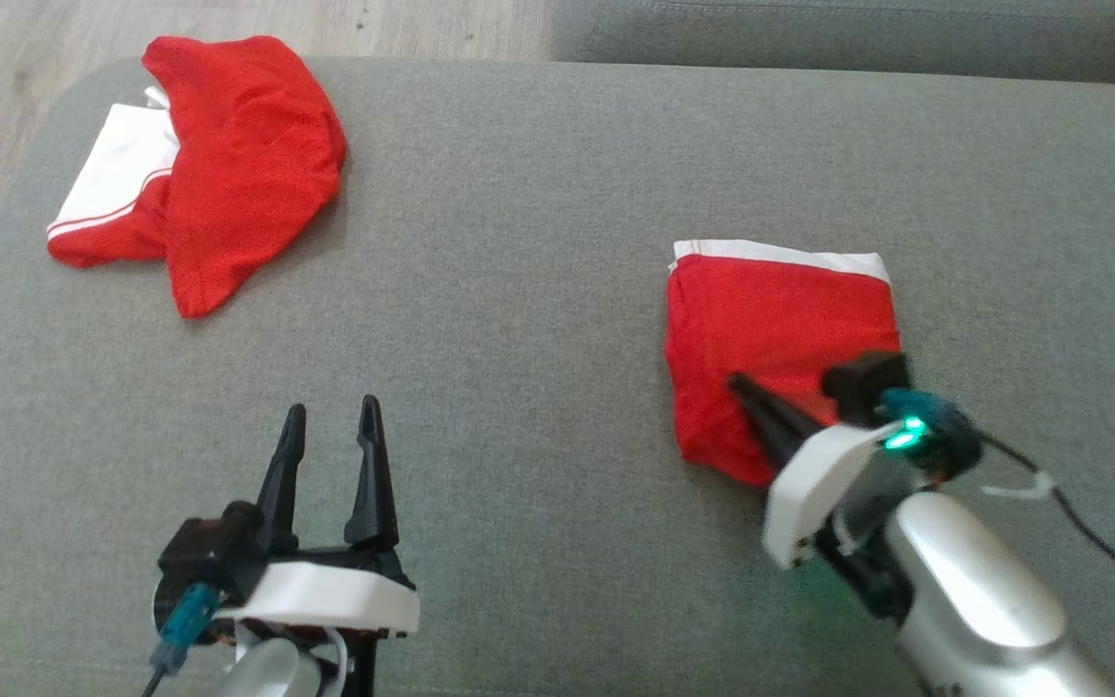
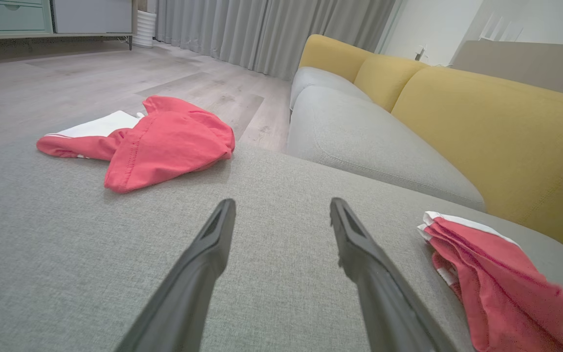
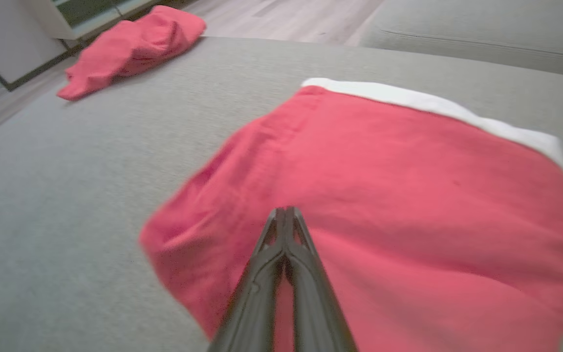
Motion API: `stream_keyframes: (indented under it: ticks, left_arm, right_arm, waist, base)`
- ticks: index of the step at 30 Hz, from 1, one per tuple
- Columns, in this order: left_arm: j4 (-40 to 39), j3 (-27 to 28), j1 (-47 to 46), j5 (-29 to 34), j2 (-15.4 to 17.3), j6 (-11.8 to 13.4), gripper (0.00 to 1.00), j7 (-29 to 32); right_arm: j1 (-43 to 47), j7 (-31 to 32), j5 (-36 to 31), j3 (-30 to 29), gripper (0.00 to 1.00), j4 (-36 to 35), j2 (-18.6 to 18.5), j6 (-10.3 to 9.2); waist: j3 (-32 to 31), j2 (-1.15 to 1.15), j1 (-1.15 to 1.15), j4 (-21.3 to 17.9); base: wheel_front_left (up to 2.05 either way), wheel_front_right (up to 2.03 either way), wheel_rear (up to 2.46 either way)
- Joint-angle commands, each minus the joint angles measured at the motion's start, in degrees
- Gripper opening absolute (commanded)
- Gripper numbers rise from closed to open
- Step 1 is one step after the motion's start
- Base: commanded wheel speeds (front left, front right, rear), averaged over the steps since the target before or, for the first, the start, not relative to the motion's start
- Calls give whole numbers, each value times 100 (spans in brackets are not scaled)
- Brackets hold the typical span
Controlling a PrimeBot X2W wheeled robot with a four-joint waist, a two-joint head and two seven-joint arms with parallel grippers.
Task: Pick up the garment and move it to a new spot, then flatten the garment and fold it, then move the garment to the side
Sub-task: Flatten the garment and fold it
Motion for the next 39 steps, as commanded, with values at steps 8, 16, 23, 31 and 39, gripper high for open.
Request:
stream_keyframes:
  ticks: [8,16,23,31,39]
  left_arm:
    - [-216,219,-176,11,94,75,100,-18]
    - [-122,322,-140,4,104,58,100,-43]
    - [88,340,-28,105,170,15,100,-61]
    - [327,262,262,220,230,19,100,-70]
    - [429,433,534,190,238,42,100,-77]
  right_arm:
    - [7,20,355,886,0,-403,119,39]
    - [-134,-864,139,297,97,-338,238,39]
    - [319,-1389,-322,-831,100,-436,466,39]
    - [1323,-1563,-1337,-2189,100,-975,848,39]
    - [1968,-1503,-1308,-2487,100,-1568,922,39]
  waist:
    - [-3,0,0,-84]
    - [-231,0,0,-299]
    - [-567,0,0,-482]
    - [-827,0,0,-632]
    - [-964,0,0,-664]
  base:
    - [0,0,0]
    - [0,0,0]
    - [0,0,0]
    - [0,0,0]
    - [0,0,0]
